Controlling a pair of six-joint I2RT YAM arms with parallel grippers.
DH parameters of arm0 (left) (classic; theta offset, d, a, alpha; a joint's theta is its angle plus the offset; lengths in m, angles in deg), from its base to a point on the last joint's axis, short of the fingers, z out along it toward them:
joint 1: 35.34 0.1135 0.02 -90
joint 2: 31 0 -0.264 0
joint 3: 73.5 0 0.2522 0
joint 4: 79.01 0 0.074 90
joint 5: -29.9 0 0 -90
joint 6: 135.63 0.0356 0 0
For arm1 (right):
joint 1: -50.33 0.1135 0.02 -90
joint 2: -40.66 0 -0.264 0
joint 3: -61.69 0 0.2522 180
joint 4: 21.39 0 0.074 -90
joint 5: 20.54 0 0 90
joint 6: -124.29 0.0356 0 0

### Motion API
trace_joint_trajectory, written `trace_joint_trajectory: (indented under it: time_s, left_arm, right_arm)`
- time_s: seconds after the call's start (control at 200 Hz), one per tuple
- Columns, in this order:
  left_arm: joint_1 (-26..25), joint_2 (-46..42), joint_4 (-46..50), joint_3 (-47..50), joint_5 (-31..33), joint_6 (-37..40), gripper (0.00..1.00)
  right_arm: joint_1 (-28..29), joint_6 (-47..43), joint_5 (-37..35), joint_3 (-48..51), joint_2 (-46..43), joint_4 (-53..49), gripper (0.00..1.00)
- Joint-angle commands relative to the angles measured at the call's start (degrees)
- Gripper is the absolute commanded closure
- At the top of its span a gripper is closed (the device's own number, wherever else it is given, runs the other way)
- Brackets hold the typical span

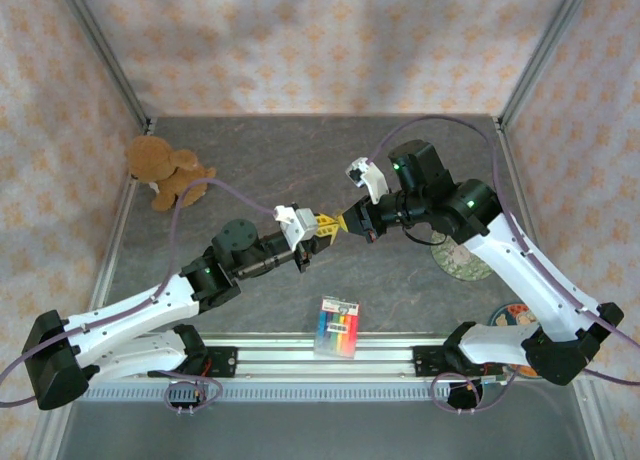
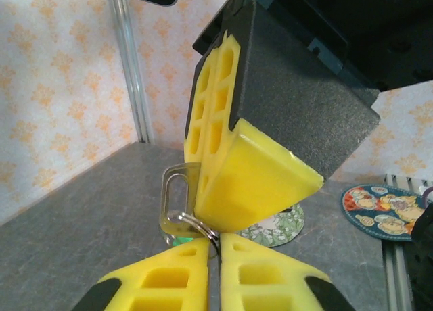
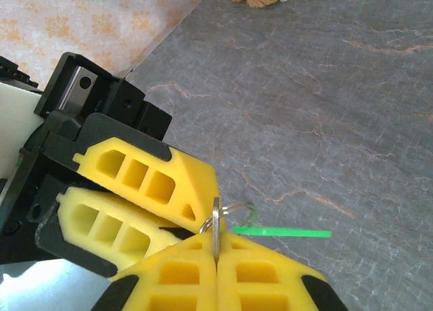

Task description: Remove the keys from the keyring

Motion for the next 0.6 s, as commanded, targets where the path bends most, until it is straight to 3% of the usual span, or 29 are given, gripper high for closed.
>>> trace_joint_trajectory:
  time_s: [0.0,0.075,0.596]
  left_arm:
    - [-0.6,-0.1,-1.0,-2.1,1.0,0.6,0.93]
    - [-0.6,-0.1,-1.1,-2.2,1.5,0.9,1.00]
    - [-0.6,-5.1,-5.2,1.6,-2.4,0.9,1.00]
  right_arm:
    - [0.0,-0.7,1.0,-0.6,-1.5,0.0,1.00]
    - [0.0,-0.7,0.8,-0.4,-1.7,0.1,1.00]
    - [-0.1,1.8,-1.3,1.3,-1.6,2.7,1.00]
